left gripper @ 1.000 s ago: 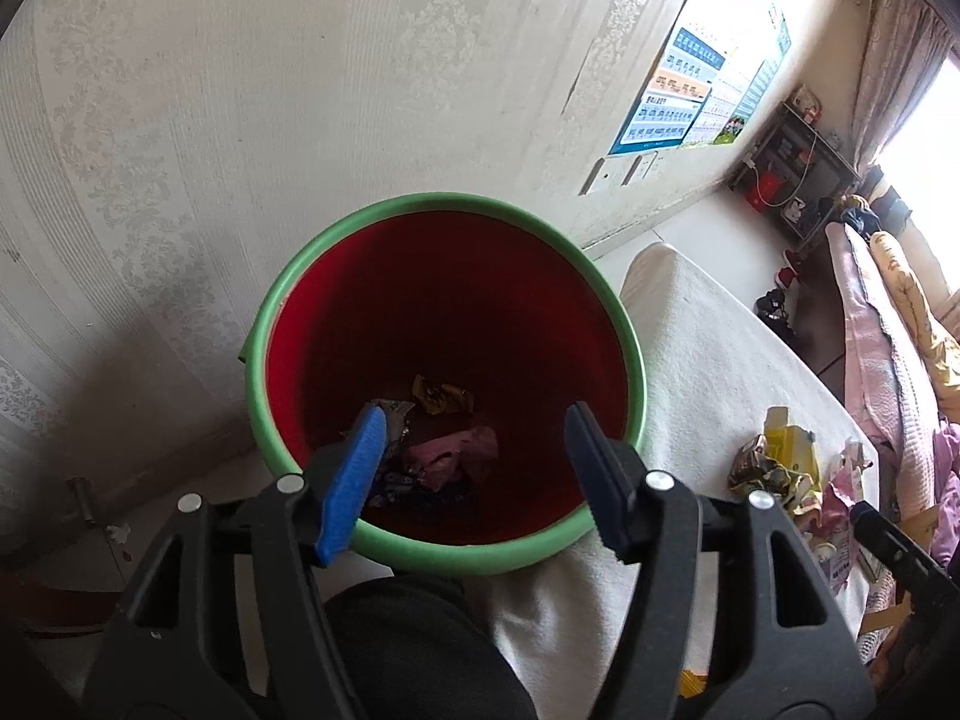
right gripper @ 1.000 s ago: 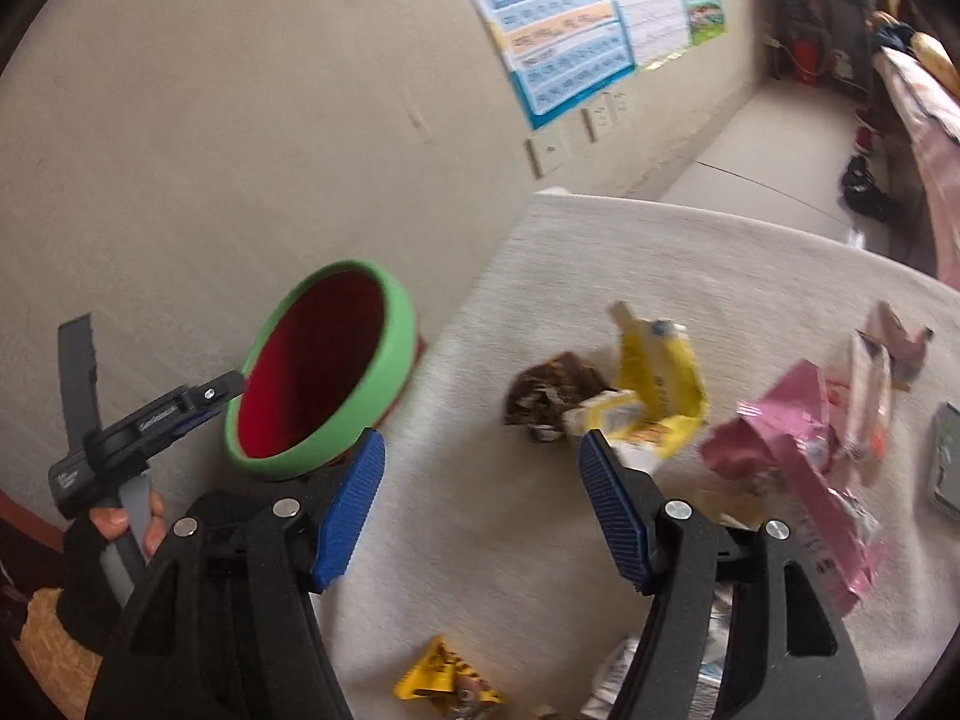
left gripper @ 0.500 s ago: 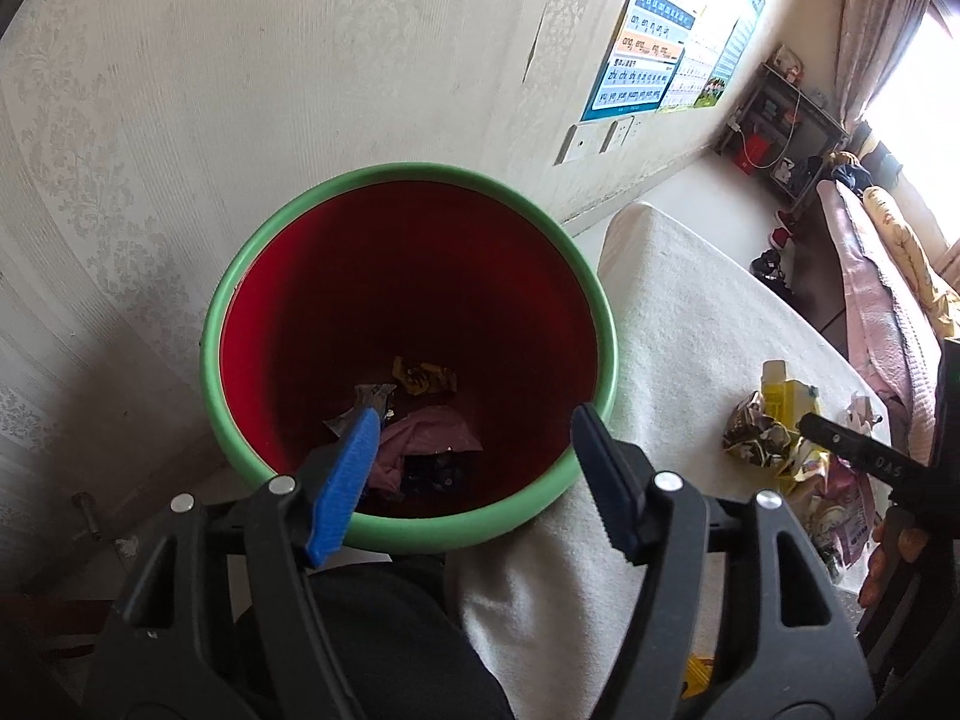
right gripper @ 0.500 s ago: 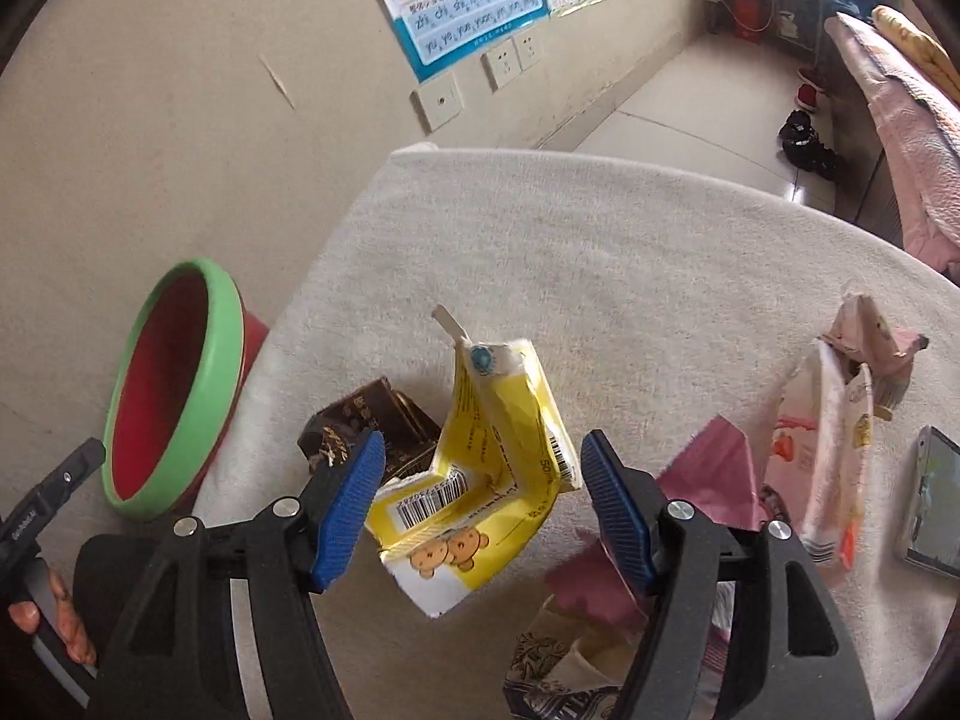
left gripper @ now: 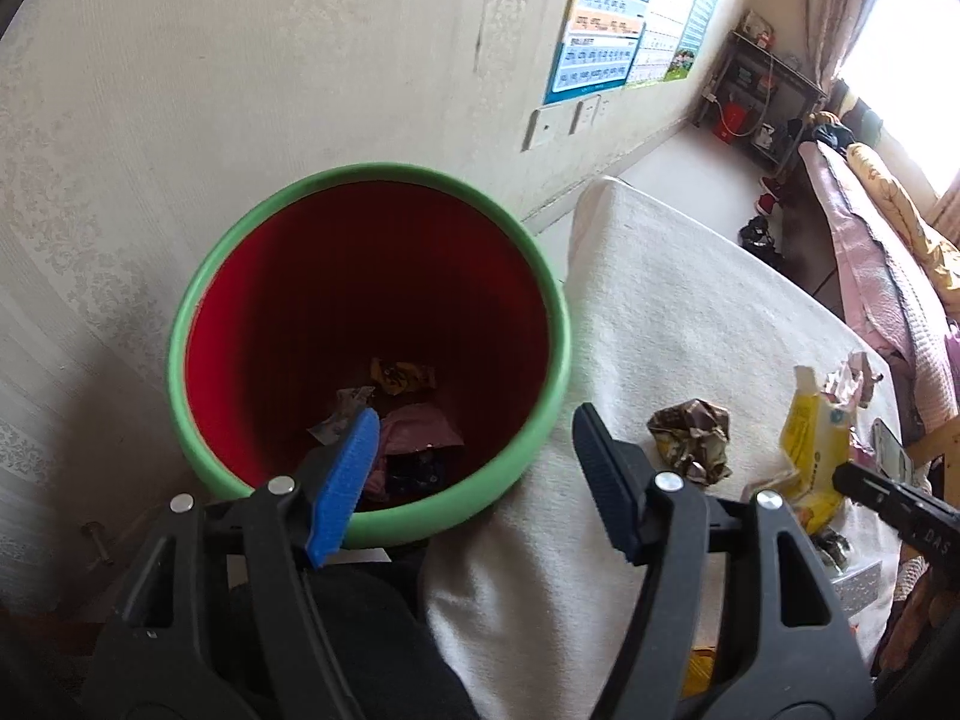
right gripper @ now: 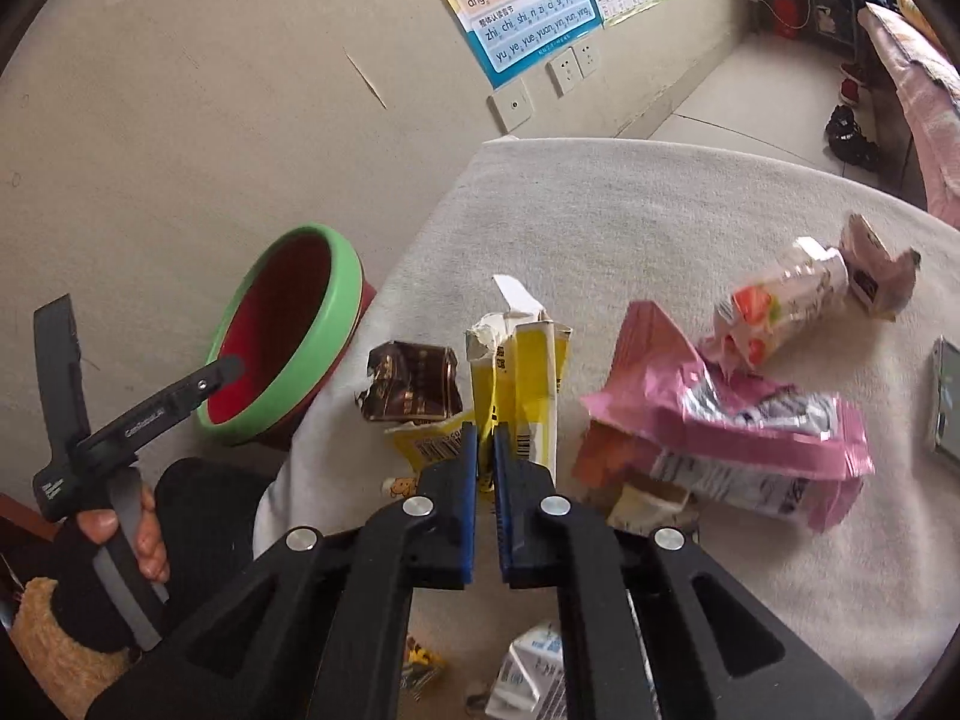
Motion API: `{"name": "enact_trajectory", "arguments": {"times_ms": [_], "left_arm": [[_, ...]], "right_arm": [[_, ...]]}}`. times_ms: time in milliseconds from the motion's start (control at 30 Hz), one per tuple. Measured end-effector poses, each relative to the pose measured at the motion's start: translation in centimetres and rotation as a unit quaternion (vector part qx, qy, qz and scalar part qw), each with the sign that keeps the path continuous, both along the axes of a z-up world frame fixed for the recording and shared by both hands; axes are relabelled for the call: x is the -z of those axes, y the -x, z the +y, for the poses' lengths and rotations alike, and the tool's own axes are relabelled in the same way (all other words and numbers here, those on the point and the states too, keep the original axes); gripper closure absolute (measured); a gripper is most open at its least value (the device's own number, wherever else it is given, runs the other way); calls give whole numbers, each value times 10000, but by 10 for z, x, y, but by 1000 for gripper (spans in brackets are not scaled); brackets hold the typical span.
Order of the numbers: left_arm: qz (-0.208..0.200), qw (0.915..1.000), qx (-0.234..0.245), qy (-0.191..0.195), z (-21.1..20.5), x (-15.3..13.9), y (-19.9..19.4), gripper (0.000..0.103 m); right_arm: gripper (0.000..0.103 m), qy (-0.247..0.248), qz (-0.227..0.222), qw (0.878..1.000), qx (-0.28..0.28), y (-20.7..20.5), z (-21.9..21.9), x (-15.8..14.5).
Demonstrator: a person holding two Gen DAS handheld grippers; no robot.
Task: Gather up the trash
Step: 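Grasp the yellow milk carton with the right gripper, then grasp the crumpled brown foil wrapper with the left gripper while the right gripper holds the carton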
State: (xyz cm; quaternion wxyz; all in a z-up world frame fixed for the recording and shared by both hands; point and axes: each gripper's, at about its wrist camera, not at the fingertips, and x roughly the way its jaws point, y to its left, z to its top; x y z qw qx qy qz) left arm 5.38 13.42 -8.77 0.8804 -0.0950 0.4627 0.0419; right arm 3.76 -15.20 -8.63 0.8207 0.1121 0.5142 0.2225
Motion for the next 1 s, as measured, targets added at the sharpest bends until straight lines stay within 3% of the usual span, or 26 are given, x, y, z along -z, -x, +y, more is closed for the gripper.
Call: {"name": "enact_trajectory", "arguments": {"times_ms": [200, 400, 500, 567, 633, 800, 1000], "left_arm": [[269, 9959, 831, 240, -56, 20, -22, 39], [606, 9911, 1109, 407, -85, 44, -45, 41], [741, 9890, 1198, 460, -91, 52, -48, 56], [737, 9879, 1231, 589, -91, 53, -44, 74], [705, 9882, 1210, 621, -89, 51, -38, 77], [699, 9890, 1099, 695, -79, 42, -19, 77], [728, 9890, 1059, 735, -75, 39, 7, 77]], "right_arm": [[94, 385, 131, 9991, -116, 9, 4, 14], [90, 339, 109, 9993, -82, 7, 2, 19], [90, 283, 144, 9995, -77, 6, 1, 23], [89, 252, 152, 9995, -83, 4, 3, 23], [86, 221, 159, 9996, -99, 4, 4, 23], [61, 104, 163, 9997, -167, 3, 10, 23], [52, 115, 187, 9996, -169, 3, 12, 24]]}}
